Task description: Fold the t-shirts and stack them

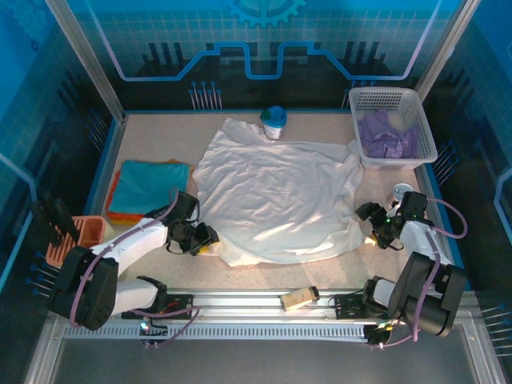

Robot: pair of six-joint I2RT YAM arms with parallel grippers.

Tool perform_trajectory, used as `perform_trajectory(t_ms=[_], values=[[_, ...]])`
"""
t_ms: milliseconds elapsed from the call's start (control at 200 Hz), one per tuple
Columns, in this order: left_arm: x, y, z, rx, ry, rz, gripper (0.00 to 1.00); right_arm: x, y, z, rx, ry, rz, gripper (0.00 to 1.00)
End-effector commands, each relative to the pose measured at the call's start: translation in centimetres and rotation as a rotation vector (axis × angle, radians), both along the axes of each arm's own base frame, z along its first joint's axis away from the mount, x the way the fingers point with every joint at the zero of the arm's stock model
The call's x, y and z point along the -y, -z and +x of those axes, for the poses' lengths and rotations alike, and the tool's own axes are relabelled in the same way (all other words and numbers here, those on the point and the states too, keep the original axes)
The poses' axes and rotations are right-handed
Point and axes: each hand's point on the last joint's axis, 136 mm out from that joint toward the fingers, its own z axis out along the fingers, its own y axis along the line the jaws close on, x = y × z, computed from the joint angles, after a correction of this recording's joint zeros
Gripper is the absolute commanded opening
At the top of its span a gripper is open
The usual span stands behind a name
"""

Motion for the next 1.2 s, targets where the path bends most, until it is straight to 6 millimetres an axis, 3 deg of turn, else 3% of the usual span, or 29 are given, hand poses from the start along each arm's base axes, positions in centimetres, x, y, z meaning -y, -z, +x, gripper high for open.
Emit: perform_trajectory(t_ms=[0, 260, 405, 570, 685, 1026, 1196], values=[[-0.1, 0.2, -0.1, -0.011, 0.031, 0.023, 0.34, -0.2, 0.5, -0.2, -0.001, -0.001, 0.027, 0.87], [0.3, -0.8, 1.6, 0.029, 0.031, 0.017, 0.23, 0.2, 0.6, -0.7, -0.015, 0.006, 0.024, 0.87], [-0.1, -2.0, 1.4, 0.035, 0.049, 0.044, 0.20, 0.8, 0.3, -1.2, -0.024, 0.027, -0.007, 0.86], [-0.5, -3.0, 0.9, 0.050, 0.055, 0.056, 0.06, 2.2, -0.1, -2.2, -0.035, 0.095, -0.043, 0.82], [-0.5, -3.5, 0.9, 0.056, 0.061, 0.058, 0.03, 2.5, -0.4, -2.7, -0.032, 0.125, -0.022, 0.79], [-0.1, -4.1, 1.1, 0.072, 0.067, 0.037, 0.00, -1.0, 1.4, -5.7, -0.110, 0.165, 0.174, 0.71], [0.0, -4.1, 1.3, 0.092, 0.065, 0.030, 0.00, -1.7, 1.9, -6.6, -0.123, 0.206, 0.195, 0.68]])
